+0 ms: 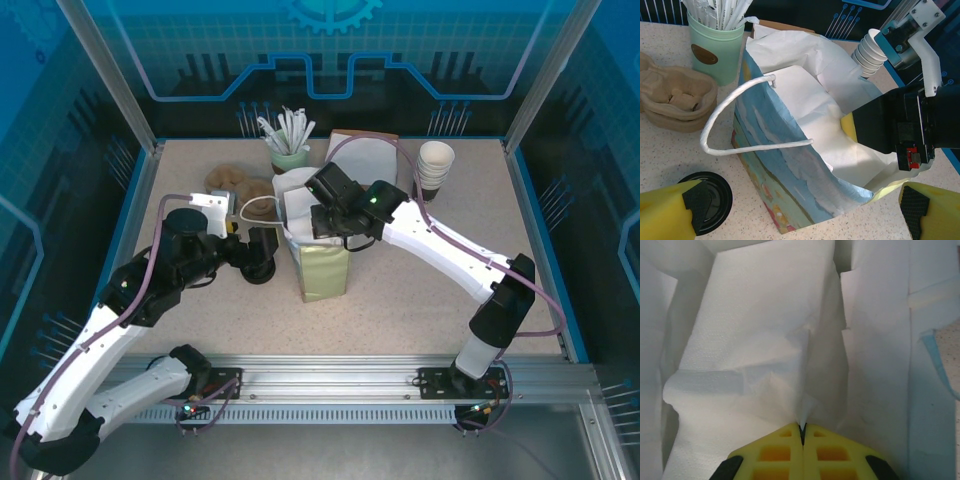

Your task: Pack the takeout coffee

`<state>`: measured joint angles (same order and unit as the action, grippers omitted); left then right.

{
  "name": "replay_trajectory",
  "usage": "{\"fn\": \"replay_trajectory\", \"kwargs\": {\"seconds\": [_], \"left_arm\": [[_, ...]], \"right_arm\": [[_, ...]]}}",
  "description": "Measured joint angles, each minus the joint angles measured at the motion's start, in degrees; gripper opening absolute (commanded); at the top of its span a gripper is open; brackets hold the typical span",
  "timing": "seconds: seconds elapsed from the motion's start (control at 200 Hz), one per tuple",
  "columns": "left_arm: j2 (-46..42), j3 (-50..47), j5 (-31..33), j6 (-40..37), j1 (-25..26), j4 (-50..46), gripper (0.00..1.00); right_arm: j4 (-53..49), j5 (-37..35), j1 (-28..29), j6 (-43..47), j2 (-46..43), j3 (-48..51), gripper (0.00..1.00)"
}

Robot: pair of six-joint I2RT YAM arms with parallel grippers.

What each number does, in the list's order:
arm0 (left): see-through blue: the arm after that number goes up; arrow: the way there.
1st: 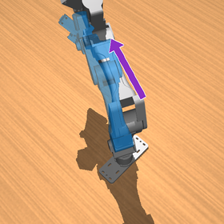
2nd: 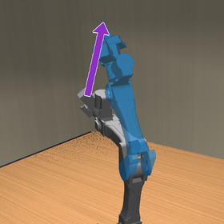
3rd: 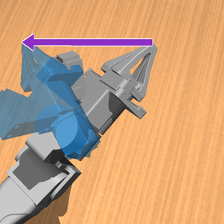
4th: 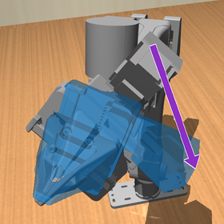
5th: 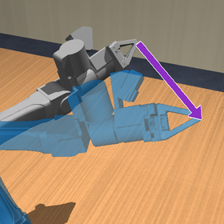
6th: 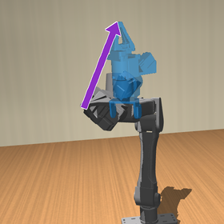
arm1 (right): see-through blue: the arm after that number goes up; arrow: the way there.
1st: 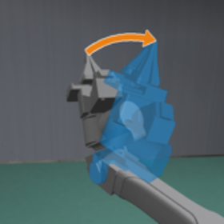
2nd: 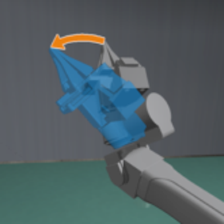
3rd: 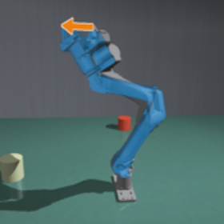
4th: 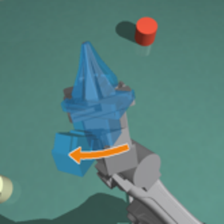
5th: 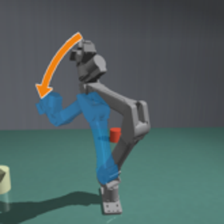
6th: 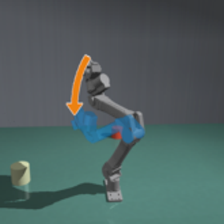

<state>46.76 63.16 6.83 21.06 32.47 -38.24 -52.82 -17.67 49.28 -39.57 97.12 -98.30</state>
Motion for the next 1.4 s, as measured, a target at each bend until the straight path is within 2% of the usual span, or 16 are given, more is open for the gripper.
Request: {"fn": "replay_trajectory", "kwargs": {"seconds": [0.215,0.265,0.39,0.44,0.815,1.061,1.191,1.241,1.401], "left_arm": [[0.0,0.0,0.0,0.0,0.0,0.0,0.99],[0.0,0.0,0.0,0.0,0.0,0.0,0.99],[0.0,0.0,0.0,-0.1,0.0,0.0,0.99],[0.0,0.0,0.0,-0.2,0.0,0.0,0.99],[1.1,0.1,0.1,-0.5,0.0,0.0,0.99],[2.4,1.3,1.2,-0.7,0.0,0.0,0.99],[2.4,2.9,2.4,-1.7,0.0,0.4,0.99],[2.4,3.6,3.6,-2.0,0.0,0.5,0.99],[3.0,7.0,7.2,-3.7,-2.8,0.4,0.99]], "right_arm": [[-0.1,-0.5,0.7,0.7,0.0,0.0,0.0],[-0.1,-0.5,0.9,0.8,0.0,0.0,0.13],[0.6,0.1,1.0,1.3,0.0,0.0,0.32],[0.8,0.2,1.0,2.1,0.0,0.0,0.37],[-0.8,0.7,1.0,4.6,-1.4,-10.0,0.47],[-1.8,0.3,1.0,7.2,-3.6,-16.8,0.46],[-2.1,-1.4,0.8,9.2,-5.4,-17.3,0.47],[-2.0,-2.2,0.5,10.3,-6.4,-17.1,0.52],[-0.8,-4.7,-2.5,13.3,-13.2,-11.4,0.59]]}}
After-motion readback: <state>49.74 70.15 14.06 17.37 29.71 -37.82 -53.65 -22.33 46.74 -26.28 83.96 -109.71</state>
